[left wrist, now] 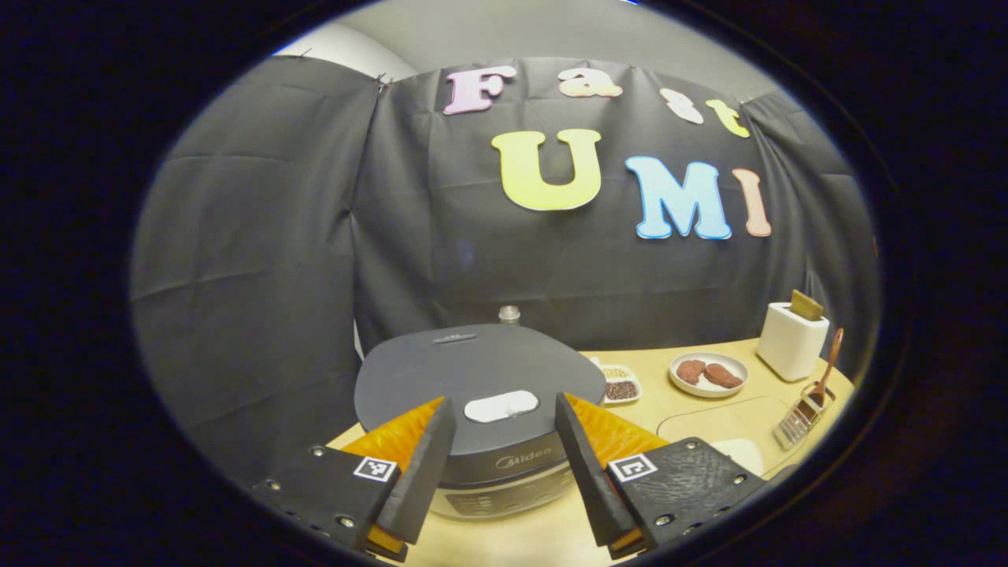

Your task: Close the left gripper, press the button to open the rice cooker; take a wooden spoon from the chopstick holder with the right hand, scoop a spoonful of rice and pour it into the rice cooker, then put the wooden spoon back into the chopstick holder.

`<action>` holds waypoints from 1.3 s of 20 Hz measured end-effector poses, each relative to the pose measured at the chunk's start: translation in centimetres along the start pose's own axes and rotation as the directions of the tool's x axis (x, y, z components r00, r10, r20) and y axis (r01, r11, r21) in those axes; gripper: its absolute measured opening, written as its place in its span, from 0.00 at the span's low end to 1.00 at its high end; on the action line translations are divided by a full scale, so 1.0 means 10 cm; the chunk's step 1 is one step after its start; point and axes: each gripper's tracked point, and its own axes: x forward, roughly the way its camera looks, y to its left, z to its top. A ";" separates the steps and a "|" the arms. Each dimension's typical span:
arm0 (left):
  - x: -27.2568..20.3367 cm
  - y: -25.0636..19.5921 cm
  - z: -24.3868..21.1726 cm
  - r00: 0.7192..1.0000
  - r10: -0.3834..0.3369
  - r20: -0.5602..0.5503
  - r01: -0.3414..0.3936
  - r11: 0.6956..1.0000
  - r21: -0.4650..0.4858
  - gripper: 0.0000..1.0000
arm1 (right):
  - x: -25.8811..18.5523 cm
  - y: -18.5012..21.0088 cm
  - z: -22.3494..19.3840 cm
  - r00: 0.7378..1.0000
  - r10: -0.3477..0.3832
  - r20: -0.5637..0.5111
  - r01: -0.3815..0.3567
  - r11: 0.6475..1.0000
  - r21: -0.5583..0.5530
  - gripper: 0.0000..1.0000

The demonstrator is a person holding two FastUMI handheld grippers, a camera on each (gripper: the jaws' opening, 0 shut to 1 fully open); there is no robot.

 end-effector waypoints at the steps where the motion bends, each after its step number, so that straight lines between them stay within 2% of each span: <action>1: -0.02 -0.01 0.06 1.000 -0.009 0.011 0.009 1.000 -0.009 0.82 | 0.01 0.01 0.02 1.000 0.004 0.007 -0.004 1.000 -0.005 1.00; 4: -0.11 -0.02 0.34 0.999 0.000 0.052 0.001 1.000 -0.021 0.79 | -0.02 0.01 0.05 1.000 0.006 0.021 -0.006 1.000 -0.006 0.97; 7: -0.38 -0.05 0.86 0.993 -0.017 0.121 0.017 1.000 0.001 0.79 | -0.10 -0.01 0.11 0.999 0.015 0.044 -0.016 1.000 0.014 0.97; 11: -0.75 -0.31 1.51 0.978 -0.040 0.203 0.031 0.999 0.045 0.79 | -0.24 -0.07 0.18 0.996 0.027 0.081 -0.031 0.998 0.050 0.98; 15: -1.29 -0.65 1.92 0.962 -0.074 0.265 0.060 0.996 0.061 0.79 | -0.40 -0.19 0.24 0.992 0.045 0.114 -0.051 0.997 0.054 0.98; 18: -1.71 -0.85 2.03 0.957 -0.083 0.278 0.068 0.996 0.062 0.79 | -0.55 -0.28 0.26 0.989 0.068 0.132 -0.076 0.996 0.055 0.98; 21: -2.07 -0.93 2.09 0.954 -0.060 0.295 0.044 0.997 0.060 0.78 | -0.67 -0.34 0.27 0.983 0.100 0.154 -0.108 0.993 0.041 0.98; 26: -2.43 -1.03 2.10 0.947 -0.059 0.316 0.050 0.998 0.035 0.78 | -0.86 -0.43 0.37 0.978 0.076 0.194 -0.092 0.993 0.075 0.98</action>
